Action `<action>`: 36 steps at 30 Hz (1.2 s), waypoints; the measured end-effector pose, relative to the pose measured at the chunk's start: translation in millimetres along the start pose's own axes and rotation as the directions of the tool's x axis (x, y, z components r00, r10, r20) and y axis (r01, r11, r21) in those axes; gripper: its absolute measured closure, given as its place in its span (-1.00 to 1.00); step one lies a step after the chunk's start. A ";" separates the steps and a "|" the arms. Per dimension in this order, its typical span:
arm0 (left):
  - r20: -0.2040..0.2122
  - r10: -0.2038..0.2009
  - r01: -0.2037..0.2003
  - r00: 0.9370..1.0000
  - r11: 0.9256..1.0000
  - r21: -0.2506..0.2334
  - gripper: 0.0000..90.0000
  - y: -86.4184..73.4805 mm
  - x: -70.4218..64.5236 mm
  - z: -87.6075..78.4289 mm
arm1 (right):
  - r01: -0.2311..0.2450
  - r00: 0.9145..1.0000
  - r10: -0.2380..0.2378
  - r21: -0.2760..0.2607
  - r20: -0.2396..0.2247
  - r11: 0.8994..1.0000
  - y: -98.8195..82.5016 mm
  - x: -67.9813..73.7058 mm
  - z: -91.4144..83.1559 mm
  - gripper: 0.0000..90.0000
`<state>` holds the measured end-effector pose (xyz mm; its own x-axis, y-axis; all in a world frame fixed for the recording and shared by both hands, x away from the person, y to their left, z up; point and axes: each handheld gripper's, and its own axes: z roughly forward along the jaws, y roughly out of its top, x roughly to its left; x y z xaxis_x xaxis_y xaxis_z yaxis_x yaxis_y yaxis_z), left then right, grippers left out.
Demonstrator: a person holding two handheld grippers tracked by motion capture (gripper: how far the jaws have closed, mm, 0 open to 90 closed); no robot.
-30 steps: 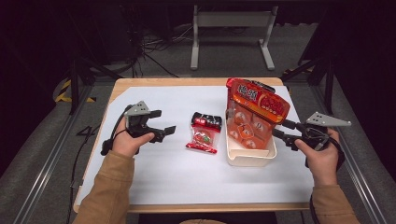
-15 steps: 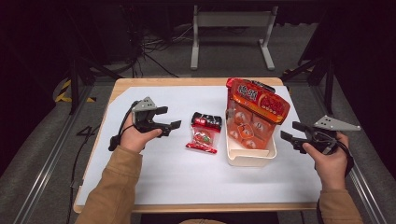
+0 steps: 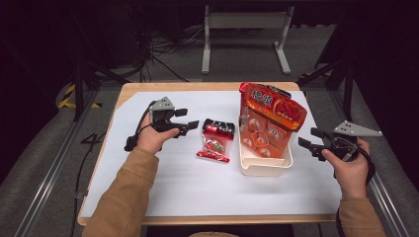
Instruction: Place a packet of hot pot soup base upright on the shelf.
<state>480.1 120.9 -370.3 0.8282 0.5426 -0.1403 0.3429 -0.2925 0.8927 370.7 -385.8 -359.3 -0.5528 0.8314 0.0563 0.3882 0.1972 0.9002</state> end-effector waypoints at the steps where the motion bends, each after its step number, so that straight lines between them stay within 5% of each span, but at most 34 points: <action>1: -0.005 0.006 -0.006 1.000 1.000 0.007 -0.37 1.7 0.8 2.8 | 0.001 1.000 -0.001 0.000 -0.002 1.000 0.2 -0.4 0.6 -0.30; 14: -0.008 0.019 -0.018 1.000 0.999 0.044 -0.40 8.2 9.9 46.5 | -0.006 1.000 0.006 -0.004 -0.015 1.000 1.2 -4.4 4.5 -0.32; 17: 0.004 -0.011 0.010 1.000 0.999 0.052 -0.34 4.8 14.9 56.5 | -0.006 1.000 0.006 -0.001 -0.018 1.000 0.9 -4.8 6.0 -0.32; 36: -0.006 -0.008 0.008 1.000 0.998 0.069 -0.06 -1.8 27.3 79.7 | -0.003 1.000 0.003 0.030 -0.007 1.000 -11.0 -6.0 2.5 -0.32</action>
<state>537.4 73.5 -409.8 0.8229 0.5494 -0.1450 0.3797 -0.3418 0.8596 371.5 -391.7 -370.6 -0.5569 0.8282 0.0626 0.4122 0.2101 0.8865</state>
